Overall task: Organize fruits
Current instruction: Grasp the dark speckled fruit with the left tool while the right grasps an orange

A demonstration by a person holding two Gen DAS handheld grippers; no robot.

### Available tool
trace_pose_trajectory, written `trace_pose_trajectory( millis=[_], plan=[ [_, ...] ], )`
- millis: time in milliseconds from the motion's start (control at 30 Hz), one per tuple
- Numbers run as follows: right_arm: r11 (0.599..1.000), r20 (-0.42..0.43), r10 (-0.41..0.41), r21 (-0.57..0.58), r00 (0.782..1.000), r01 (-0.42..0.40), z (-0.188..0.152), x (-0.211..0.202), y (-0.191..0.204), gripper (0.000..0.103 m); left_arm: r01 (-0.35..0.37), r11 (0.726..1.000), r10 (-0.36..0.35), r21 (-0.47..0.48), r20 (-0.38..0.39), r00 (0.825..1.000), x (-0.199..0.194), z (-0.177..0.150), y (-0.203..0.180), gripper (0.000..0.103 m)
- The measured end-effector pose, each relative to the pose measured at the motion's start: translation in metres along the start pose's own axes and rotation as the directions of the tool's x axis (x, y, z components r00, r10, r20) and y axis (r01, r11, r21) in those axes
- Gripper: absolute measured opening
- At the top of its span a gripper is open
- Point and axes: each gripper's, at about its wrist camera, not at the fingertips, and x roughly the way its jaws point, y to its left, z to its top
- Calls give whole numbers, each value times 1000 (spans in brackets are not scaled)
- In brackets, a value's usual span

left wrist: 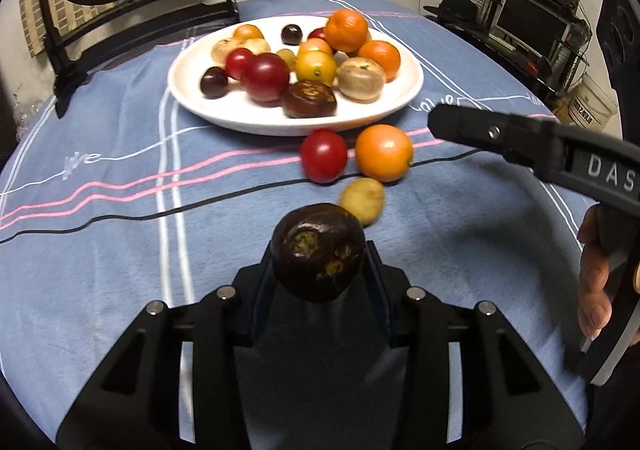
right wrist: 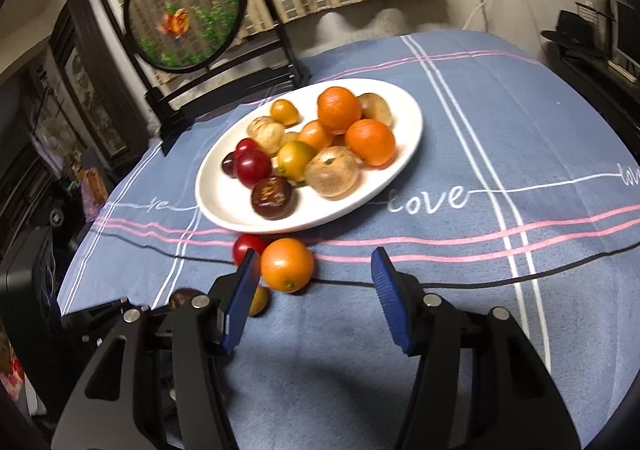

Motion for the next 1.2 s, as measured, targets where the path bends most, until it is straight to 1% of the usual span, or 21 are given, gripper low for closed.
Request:
trace_pose_trajectory(
  millis=[133, 200, 300, 333, 467, 567, 600, 633, 667, 700, 733, 767, 967, 1200],
  plan=[
    [997, -22, 5, -72, 1000, -6, -5, 5, 13, 58, -22, 1000, 22, -15, 16, 1000, -10, -4, 14, 43],
    [997, -31, -4, -71, 1000, 2, -6, 9, 15, 58, -25, 999, 25, -28, 18, 1000, -12, -5, 20, 43],
    [1000, -61, -11, -15, 998, 10, -5, 21, 9, 58, -16, 999, 17, -43, 15, 1000, -12, -5, 25, 43],
    [1000, -72, -21, -16, 997, 20, -3, 24, 9, 58, -11, 999, 12, -46, 15, 1000, -11, -5, 26, 43],
    [996, -81, -55, -71, 995, 49, 0, 33, 19, 58, 3, 999, -2, -48, 12, 1000, -9, -6, 28, 43],
    [995, -117, -56, -86, 992, 46, 1, 46, 23, 58, 11, 998, -10, -56, 14, 1000, -9, -6, 29, 43],
    [994, -125, -69, -98, 990, 57, 0, 50, 24, 58, 13, 998, -12, -58, 13, 1000, -9, -6, 30, 43],
    [992, -126, -79, -104, 989, 66, -1, 53, 25, 58, 14, 998, -13, -60, 14, 1000, -9, -6, 31, 43],
    [993, -127, -77, -102, 989, 65, -2, 56, 24, 52, 15, 998, -14, -61, 14, 1000, -9, -6, 31, 43],
    [994, -125, -71, -94, 990, 60, -3, 57, 22, 44, 15, 998, -14, -62, 13, 1000, -9, -6, 31, 43],
    [995, -114, -63, -87, 992, 53, -3, 56, 20, 42, 15, 998, -14, -63, 13, 1000, -9, -6, 31, 43],
    [996, -107, -54, -79, 993, 45, -2, 54, 18, 37, 15, 998, -14, -63, 12, 1000, -9, -5, 31, 43],
    [996, -91, -59, -76, 994, 52, -3, 47, 19, 37, 2, 998, -1, -62, 10, 1000, -9, -5, 31, 43],
    [993, -10, -66, -94, 998, 65, 3, 15, 25, 37, -9, 999, 11, -42, 33, 999, -19, 0, 27, 43]
  ],
)
